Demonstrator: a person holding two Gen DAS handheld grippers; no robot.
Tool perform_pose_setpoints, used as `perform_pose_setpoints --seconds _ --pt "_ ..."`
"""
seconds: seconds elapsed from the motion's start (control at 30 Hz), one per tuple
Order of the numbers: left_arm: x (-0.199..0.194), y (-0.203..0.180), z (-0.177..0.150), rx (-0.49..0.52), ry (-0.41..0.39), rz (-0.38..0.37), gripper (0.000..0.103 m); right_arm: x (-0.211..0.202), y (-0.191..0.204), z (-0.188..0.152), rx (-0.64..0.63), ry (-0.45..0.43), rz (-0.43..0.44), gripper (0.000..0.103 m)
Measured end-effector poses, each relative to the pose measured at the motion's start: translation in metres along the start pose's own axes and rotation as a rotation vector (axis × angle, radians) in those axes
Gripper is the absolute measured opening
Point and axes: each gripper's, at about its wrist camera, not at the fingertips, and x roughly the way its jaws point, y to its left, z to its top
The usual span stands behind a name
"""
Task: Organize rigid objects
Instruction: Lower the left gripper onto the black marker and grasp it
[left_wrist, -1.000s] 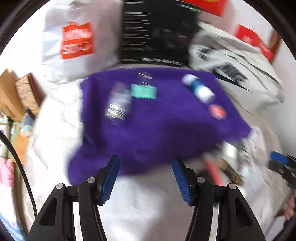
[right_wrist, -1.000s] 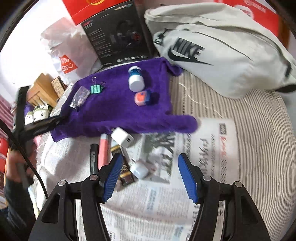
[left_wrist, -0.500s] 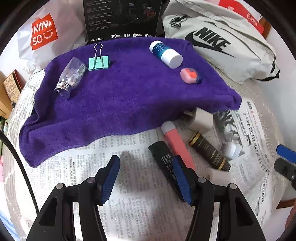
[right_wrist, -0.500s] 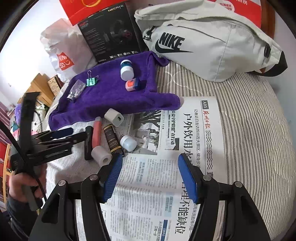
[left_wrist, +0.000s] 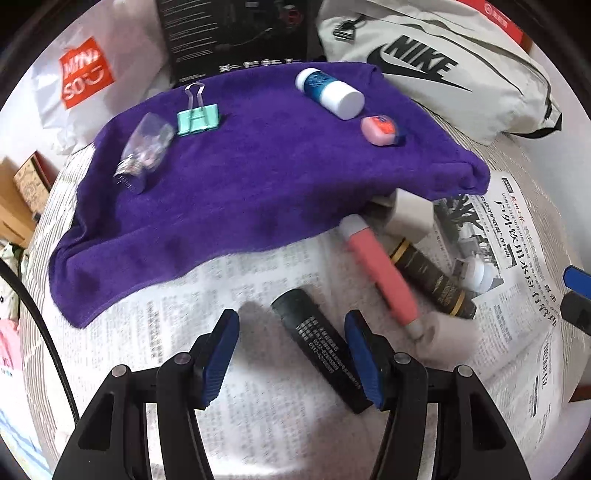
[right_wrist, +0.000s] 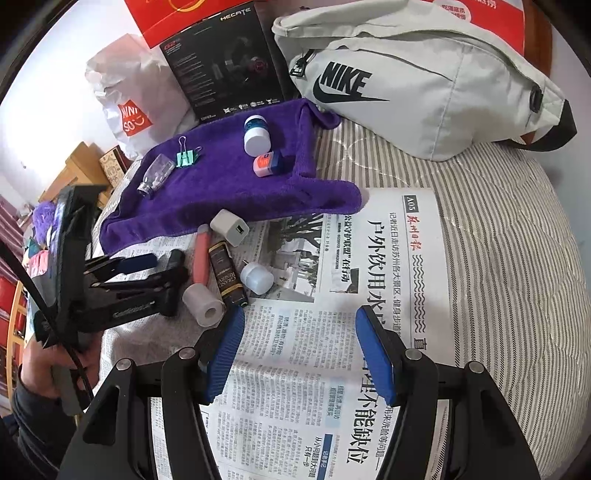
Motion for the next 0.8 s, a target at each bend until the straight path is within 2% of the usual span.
perform_pose_setpoints --seconds 0.17,0.37,0.43,0.53,0.63,0.8 --pt "-0.002 -0.002 -0.010 -0.009 0.024 -0.046 0.057 0.004 -0.004 0.000 0.015 0.004 0.012 0.062" --pt "-0.007 -0.009 -0.020 -0.047 0.022 -0.046 0.057 0.007 -0.003 -0.002 0.010 0.015 0.012 0.062" --pt "-0.007 -0.010 -0.020 -0.015 -0.003 -0.030 0.050 0.009 -0.003 -0.002 0.017 0.019 0.017 0.062" --pt "-0.007 0.000 -0.019 0.047 -0.011 -0.006 0.050 0.012 -0.001 -0.003 0.008 0.029 0.017 0.062" --pt "-0.008 0.017 -0.018 0.008 0.015 0.011 0.050 0.010 0.001 -0.005 -0.006 0.029 0.019 0.062" --pt "-0.016 0.019 -0.034 -0.051 0.056 -0.029 0.049 0.011 0.000 -0.005 0.005 0.029 0.021 0.062"
